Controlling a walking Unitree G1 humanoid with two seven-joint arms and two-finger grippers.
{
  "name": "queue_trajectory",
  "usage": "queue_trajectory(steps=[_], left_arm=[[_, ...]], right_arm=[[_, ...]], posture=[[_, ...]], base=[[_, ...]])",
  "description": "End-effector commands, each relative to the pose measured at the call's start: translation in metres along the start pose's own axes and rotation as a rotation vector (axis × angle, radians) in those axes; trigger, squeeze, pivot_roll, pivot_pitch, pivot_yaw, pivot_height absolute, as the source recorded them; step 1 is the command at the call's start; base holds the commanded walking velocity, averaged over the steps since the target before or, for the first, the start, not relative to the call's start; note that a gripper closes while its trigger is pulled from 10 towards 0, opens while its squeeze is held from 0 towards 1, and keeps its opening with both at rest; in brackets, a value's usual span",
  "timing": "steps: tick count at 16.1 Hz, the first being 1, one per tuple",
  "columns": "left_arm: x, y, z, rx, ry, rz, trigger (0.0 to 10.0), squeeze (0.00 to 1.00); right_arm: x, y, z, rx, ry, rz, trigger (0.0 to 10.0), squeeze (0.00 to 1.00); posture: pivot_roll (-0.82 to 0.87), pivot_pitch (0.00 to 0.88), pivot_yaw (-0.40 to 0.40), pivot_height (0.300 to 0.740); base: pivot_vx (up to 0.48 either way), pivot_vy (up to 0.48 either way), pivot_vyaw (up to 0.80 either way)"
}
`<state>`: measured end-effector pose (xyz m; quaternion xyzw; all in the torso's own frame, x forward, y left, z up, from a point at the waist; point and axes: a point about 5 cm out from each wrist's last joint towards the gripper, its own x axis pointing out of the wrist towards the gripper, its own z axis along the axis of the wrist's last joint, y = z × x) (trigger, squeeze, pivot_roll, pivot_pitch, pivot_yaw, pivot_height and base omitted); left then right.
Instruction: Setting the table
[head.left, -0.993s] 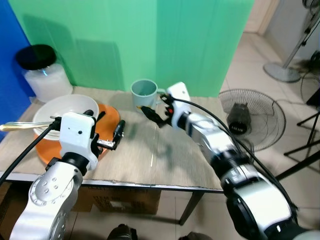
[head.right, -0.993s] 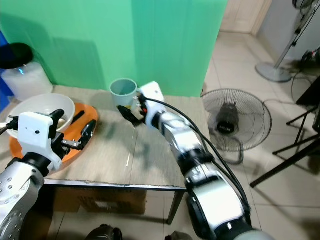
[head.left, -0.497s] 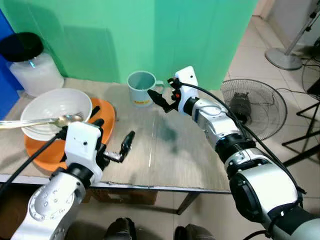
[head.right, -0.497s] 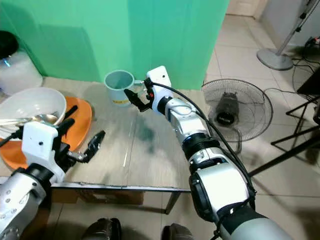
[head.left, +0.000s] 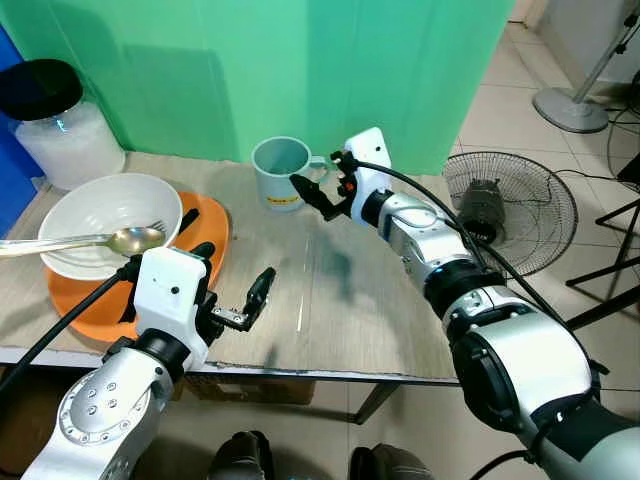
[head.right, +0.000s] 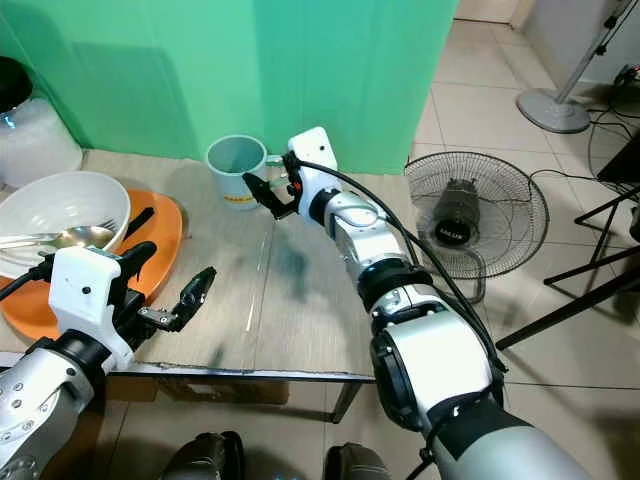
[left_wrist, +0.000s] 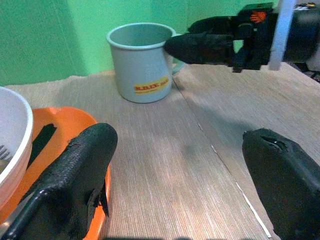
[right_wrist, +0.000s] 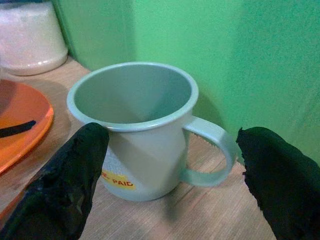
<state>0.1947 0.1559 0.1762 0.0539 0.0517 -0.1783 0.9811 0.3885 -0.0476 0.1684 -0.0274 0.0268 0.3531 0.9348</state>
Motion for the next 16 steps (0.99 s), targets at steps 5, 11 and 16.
queue_trajectory(steps=[5, 11, 16], left_arm=[[-0.005, -0.006, 0.003, 0.003, 0.002, -0.038, 10.0, 0.0], [-0.007, -0.005, 0.003, 0.001, 0.005, -0.034, 10.0, 0.0], [-0.003, -0.004, 0.005, 0.006, -0.005, -0.043, 10.0, 0.0]], right_arm=[[0.005, 0.015, -0.002, 0.008, 0.033, 0.147, 10.0, 0.0], [-0.008, 0.01, -0.006, 0.02, 0.064, 0.368, 10.0, 0.0], [-0.005, 0.011, -0.011, -0.015, 0.079, 0.259, 10.0, 0.0]], posture=[[0.0, 0.202, -0.028, 0.74], [-0.01, 0.193, -0.027, 0.74], [-0.02, 0.183, -0.017, 0.74]], base=[[0.0, 0.0, 0.0], [0.0, 0.0, 0.0], [0.0, 0.0, 0.0]])
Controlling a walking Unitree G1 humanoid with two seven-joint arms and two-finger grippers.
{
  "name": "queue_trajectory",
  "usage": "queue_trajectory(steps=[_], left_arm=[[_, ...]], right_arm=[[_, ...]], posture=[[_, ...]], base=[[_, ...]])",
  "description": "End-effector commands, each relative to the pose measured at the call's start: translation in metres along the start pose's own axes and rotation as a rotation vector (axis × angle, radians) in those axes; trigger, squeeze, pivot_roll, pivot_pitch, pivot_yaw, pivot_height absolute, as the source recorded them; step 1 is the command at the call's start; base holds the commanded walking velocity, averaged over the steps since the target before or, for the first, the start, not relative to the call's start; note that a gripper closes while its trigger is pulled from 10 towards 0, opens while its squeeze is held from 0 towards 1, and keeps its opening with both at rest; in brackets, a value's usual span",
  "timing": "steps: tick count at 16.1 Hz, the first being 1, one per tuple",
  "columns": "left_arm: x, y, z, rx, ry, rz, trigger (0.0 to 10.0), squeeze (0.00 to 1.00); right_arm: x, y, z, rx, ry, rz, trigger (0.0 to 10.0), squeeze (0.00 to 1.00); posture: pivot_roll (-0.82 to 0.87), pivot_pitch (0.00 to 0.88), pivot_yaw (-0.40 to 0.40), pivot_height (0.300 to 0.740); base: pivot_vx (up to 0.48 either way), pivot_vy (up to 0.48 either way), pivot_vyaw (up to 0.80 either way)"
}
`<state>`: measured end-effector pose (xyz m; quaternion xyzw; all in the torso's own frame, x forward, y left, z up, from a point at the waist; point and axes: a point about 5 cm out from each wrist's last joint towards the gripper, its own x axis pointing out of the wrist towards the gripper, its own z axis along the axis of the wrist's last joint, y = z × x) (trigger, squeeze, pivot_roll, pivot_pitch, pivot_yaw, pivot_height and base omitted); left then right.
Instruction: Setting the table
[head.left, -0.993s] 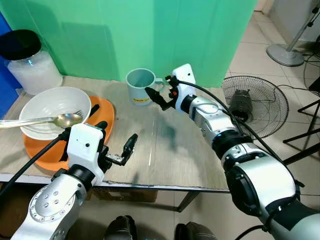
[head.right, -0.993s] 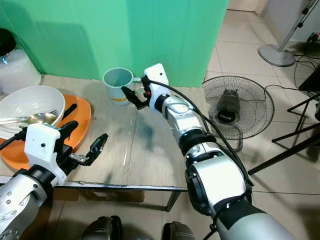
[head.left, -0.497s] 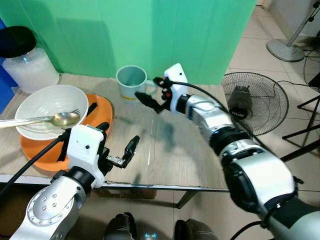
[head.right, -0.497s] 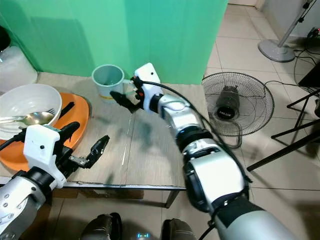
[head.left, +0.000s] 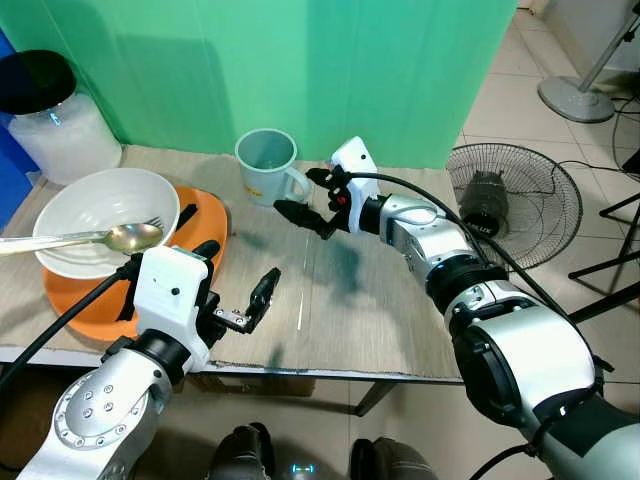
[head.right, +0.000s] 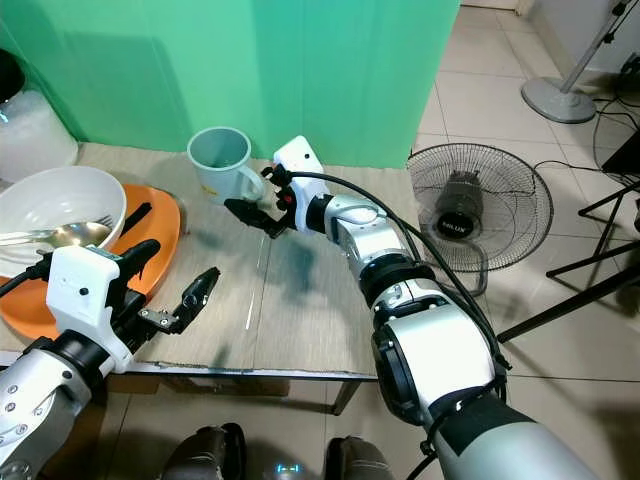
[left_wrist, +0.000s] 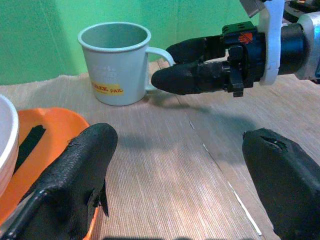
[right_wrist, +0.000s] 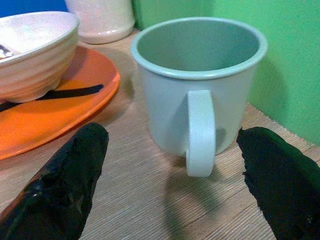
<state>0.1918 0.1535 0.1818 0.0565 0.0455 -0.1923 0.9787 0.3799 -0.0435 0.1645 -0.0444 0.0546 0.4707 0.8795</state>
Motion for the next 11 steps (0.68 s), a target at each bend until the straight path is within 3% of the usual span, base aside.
queue_trajectory(steps=[1, 2, 3, 4, 11], left_arm=[[0.0, -0.002, -0.001, -0.003, 0.006, -0.018, 10.0, 0.0], [0.001, -0.002, 0.0, -0.003, 0.004, -0.02, 10.0, 0.0], [0.001, -0.002, 0.0, -0.005, -0.002, -0.024, 10.0, 0.0], [0.002, -0.003, 0.001, -0.008, -0.007, -0.028, 10.0, 0.0], [0.004, -0.002, 0.002, 0.009, -0.025, -0.034, 10.0, 0.0]], right_arm=[[0.002, 0.005, -0.008, 0.021, 0.011, 0.004, 10.0, 0.0], [0.004, 0.01, -0.01, 0.046, 0.002, 0.034, 10.0, 0.0], [0.005, 0.013, -0.015, 0.048, 0.018, 0.047, 7.8, 0.0], [0.005, 0.015, -0.018, 0.051, 0.029, 0.052, 0.0, 0.0], [0.005, 0.013, -0.024, 0.132, 0.0, -0.049, 0.0, 0.0]], posture=[[-0.02, 0.181, -0.016, 0.74], [-0.02, 0.18, -0.016, 0.74], [-0.02, 0.179, -0.017, 0.74], [-0.02, 0.178, -0.018, 0.74], [-0.02, 0.169, -0.016, 0.74]], base=[[0.0, 0.0, 0.0], [0.0, 0.0, 0.0], [0.0, 0.0, 0.0], [0.0, 0.0, 0.0], [0.0, 0.0, 0.0]])
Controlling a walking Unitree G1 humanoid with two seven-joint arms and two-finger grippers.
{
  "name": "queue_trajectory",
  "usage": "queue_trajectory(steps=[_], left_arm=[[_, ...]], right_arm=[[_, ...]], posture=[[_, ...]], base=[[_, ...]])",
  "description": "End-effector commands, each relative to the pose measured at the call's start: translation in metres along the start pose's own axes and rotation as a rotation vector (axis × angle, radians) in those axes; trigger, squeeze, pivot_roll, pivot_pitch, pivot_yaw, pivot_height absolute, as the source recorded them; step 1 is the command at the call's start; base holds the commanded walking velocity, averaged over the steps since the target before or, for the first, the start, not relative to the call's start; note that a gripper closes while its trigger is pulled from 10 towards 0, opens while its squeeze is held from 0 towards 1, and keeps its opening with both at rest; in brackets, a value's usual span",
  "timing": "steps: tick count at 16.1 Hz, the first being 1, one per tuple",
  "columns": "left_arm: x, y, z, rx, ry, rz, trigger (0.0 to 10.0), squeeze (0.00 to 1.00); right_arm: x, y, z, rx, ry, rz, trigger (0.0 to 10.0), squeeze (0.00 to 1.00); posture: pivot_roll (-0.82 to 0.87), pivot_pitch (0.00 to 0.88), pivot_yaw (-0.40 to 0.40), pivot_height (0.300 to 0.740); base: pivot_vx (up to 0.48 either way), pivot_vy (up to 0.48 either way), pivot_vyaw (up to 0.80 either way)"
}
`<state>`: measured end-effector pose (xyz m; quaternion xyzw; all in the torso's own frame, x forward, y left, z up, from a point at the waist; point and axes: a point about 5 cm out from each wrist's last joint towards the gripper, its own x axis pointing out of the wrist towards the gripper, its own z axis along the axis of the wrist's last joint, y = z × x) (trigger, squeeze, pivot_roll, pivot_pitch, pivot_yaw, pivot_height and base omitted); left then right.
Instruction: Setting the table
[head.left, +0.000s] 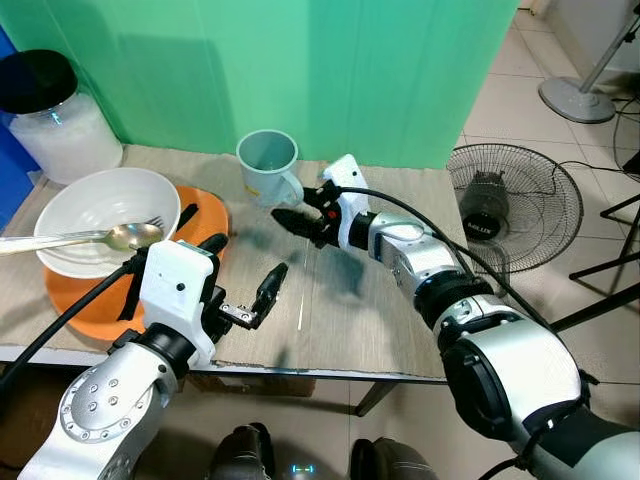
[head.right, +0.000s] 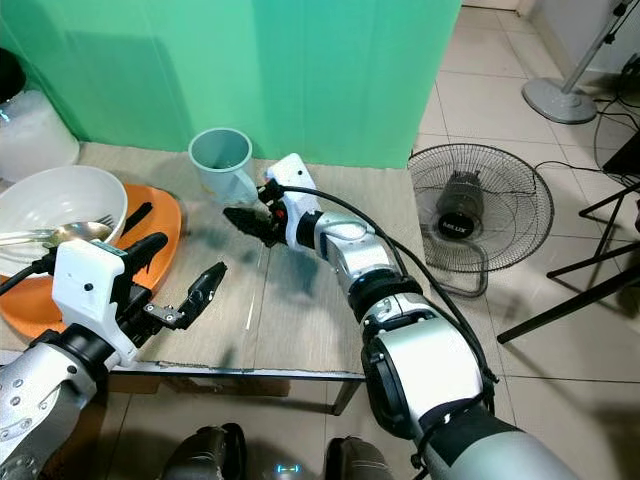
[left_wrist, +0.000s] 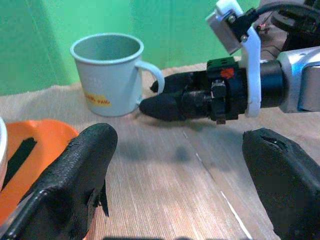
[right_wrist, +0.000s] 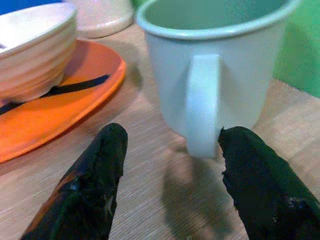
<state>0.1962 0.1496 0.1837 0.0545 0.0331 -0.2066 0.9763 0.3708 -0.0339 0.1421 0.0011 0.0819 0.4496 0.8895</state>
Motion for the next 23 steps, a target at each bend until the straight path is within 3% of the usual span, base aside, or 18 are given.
queue_trajectory(steps=[1, 7, 19, 21, 22, 23], left_arm=[[-0.001, -0.001, -0.001, 0.008, 0.001, -0.006, 10.0, 0.0], [0.0, 0.0, -0.001, 0.013, -0.005, -0.002, 10.0, 0.0], [0.002, 0.002, -0.001, 0.017, -0.01, 0.01, 10.0, 0.0], [0.003, 0.002, -0.001, 0.019, -0.017, 0.01, 10.0, 0.0], [0.006, 0.002, 0.0, 0.021, -0.027, 0.008, 10.0, 0.0], [0.007, 0.001, 0.0, 0.019, -0.031, 0.007, 10.0, 0.0]], right_arm=[[-0.001, -0.001, -0.004, 0.032, -0.012, -0.03, 0.0, 0.0], [0.001, 0.004, -0.008, 0.095, -0.06, -0.054, 0.0, 0.0], [0.002, 0.007, -0.013, 0.108, -0.086, -0.09, 0.0, 0.0], [-0.002, 0.004, -0.007, 0.092, -0.134, -0.071, 0.0, 0.0], [-0.014, -0.004, 0.004, 0.066, -0.222, -0.049, 0.0, 0.0], [-0.017, -0.006, 0.005, 0.056, -0.237, -0.045, 0.0, 0.0]], posture=[[-0.02, 0.167, -0.017, 0.74], [-0.02, 0.155, -0.017, 0.74], [-0.02, 0.143, -0.013, 0.74], [-0.02, 0.132, -0.007, 0.74], [-0.03, 0.118, 0.001, 0.74], [-0.03, 0.116, 0.003, 0.74]], base=[[0.0, 0.0, 0.0], [0.0, 0.0, 0.0], [0.0, 0.0, 0.0], [0.0, 0.0, 0.0], [0.0, 0.0, 0.0], [0.0, 0.0, 0.0]])
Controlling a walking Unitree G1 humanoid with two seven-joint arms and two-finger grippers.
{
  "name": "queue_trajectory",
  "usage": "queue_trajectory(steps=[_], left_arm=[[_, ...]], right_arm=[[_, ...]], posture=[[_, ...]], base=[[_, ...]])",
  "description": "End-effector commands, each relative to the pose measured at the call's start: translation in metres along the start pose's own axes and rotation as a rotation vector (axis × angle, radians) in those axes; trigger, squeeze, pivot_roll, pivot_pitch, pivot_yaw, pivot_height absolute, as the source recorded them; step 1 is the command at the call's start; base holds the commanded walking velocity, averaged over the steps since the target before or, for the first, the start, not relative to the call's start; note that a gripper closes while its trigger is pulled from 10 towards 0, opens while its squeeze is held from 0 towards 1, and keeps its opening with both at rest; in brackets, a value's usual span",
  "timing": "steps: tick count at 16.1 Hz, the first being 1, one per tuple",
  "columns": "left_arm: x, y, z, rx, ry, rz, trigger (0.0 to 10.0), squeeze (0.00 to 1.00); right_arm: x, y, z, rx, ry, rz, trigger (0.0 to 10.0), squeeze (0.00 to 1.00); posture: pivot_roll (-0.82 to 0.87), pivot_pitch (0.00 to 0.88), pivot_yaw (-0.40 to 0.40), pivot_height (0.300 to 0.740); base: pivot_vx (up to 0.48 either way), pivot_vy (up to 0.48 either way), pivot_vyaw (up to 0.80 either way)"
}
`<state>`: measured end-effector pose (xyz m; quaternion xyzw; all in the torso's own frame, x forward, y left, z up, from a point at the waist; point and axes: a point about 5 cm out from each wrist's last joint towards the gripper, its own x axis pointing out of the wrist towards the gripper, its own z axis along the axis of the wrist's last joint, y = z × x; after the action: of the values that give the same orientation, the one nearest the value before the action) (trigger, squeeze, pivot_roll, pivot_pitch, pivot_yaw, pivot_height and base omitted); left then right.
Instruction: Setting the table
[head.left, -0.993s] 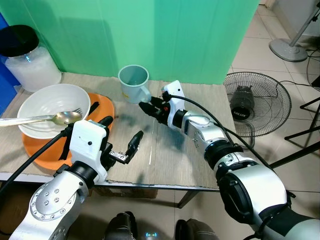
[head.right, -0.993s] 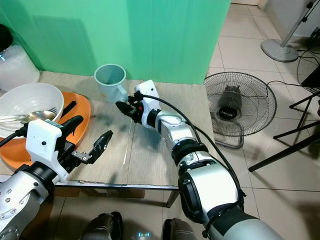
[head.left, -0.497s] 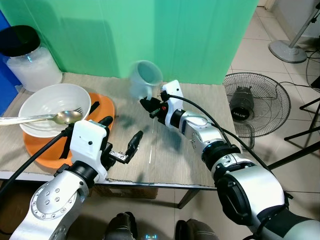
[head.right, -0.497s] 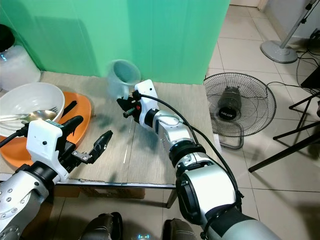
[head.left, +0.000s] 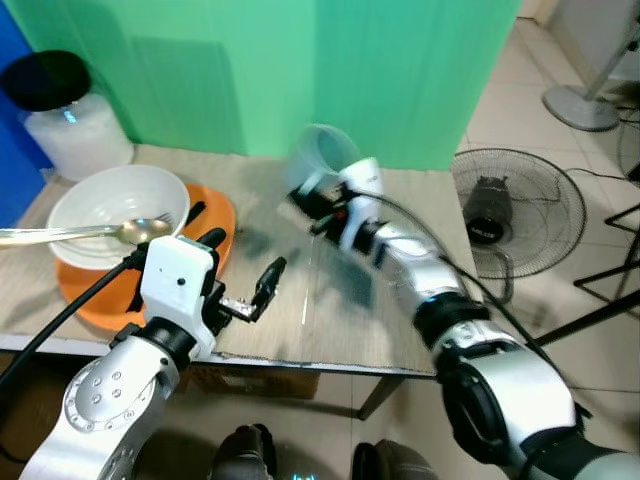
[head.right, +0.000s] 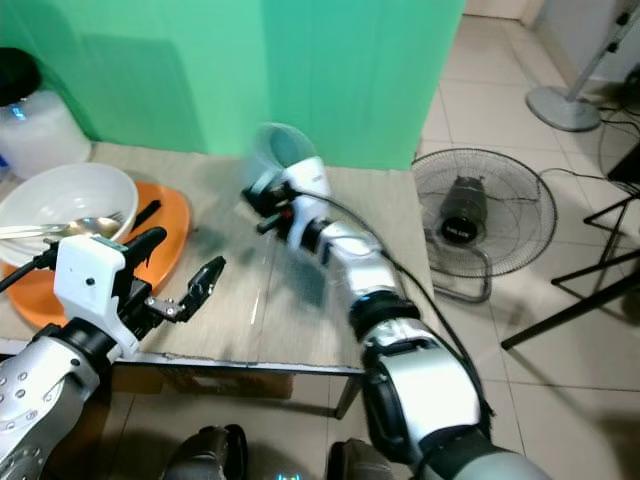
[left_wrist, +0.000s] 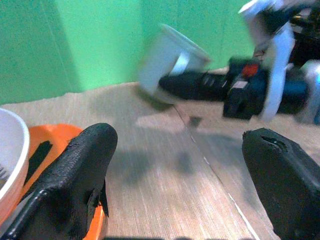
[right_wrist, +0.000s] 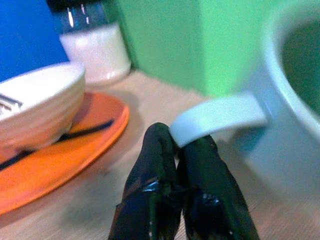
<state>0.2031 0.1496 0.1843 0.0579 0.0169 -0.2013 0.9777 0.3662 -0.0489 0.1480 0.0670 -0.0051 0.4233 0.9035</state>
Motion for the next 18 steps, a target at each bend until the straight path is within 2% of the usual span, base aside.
queue_trajectory(steps=[1, 2, 3, 4, 6, 9, 10, 11, 13, 16, 18], left_arm=[[0.003, -0.003, -0.001, 0.003, -0.006, -0.003, 10.0, 0.0], [0.004, -0.004, -0.002, 0.001, -0.008, 0.0, 10.0, 0.0], [0.005, -0.006, -0.003, -0.008, -0.009, 0.014, 10.0, 0.0], [0.005, -0.006, -0.004, -0.012, -0.009, 0.02, 10.0, 0.0], [0.009, -0.005, -0.007, -0.016, -0.006, 0.048, 10.0, 0.0], [0.017, -0.006, -0.007, -0.016, -0.029, 0.097, 10.0, 0.0], [0.021, -0.006, -0.007, -0.019, -0.039, 0.126, 10.0, 0.0], [0.022, -0.007, -0.007, -0.009, -0.042, 0.143, 10.0, 0.0], [0.023, -0.006, -0.011, -0.014, -0.037, 0.212, 10.0, 0.0], [0.021, -0.009, -0.017, 0.002, -0.01, 0.221, 10.0, 0.0], [0.019, -0.003, -0.022, 0.001, 0.01, 0.284, 10.0, 0.0]], right_arm=[[-0.012, -0.004, 0.008, -0.005, -0.065, 0.011, 0.0, 0.0], [-0.022, -0.004, 0.013, -0.013, -0.096, 0.016, 0.0, 0.0], [-0.041, -0.004, 0.018, -0.026, -0.121, 0.005, 0.0, 0.0], [-0.049, -0.003, 0.02, -0.03, -0.129, 0.0, 0.0, 0.0], [-0.077, 0.002, 0.025, -0.074, -0.132, -0.024, 0.0, 0.0], [-0.099, 0.008, 0.033, -0.144, -0.136, -0.087, 0.0, 0.0], [-0.107, 0.01, 0.035, -0.181, -0.112, -0.152, 0.0, 0.0], [-0.112, 0.012, 0.037, -0.186, -0.11, -0.189, 10.0, 0.0], [-0.125, 0.016, 0.033, -0.165, -0.077, -0.286, 10.0, 0.0], [-0.14, 0.018, 0.024, -0.133, -0.026, -0.414, 10.0, 0.0], [-0.146, 0.019, 0.021, -0.117, 0.008, -0.478, 10.0, 0.0]], posture=[[-0.03, 0.102, 0.004, 0.74], [-0.03, 0.093, 0.006, 0.74], [-0.04, 0.085, 0.011, 0.74], [-0.04, 0.085, 0.011, 0.74], [-0.06, 0.07, 0.022, 0.74], [-0.07, 0.056, 0.02, 0.74], [-0.07, 0.05, 0.016, 0.74], [-0.07, 0.044, 0.014, 0.74], [-0.08, 0.035, 0.01, 0.74], [-0.09, 0.032, 0.006, 0.74], [-0.09, 0.033, 0.01, 0.74]], base=[[0.0, 0.0, 0.0], [0.0, 0.0, 0.0], [0.0, 0.0, 0.0], [0.0, 0.0, 0.0], [0.0, 0.0, 0.0], [0.0, 0.0, 0.0], [0.0, 0.0, 0.0], [0.0, 0.0, 0.0], [0.0, 0.0, -0.29], [0.0, 0.0, -0.8], [0.0, 0.0, -0.8]])
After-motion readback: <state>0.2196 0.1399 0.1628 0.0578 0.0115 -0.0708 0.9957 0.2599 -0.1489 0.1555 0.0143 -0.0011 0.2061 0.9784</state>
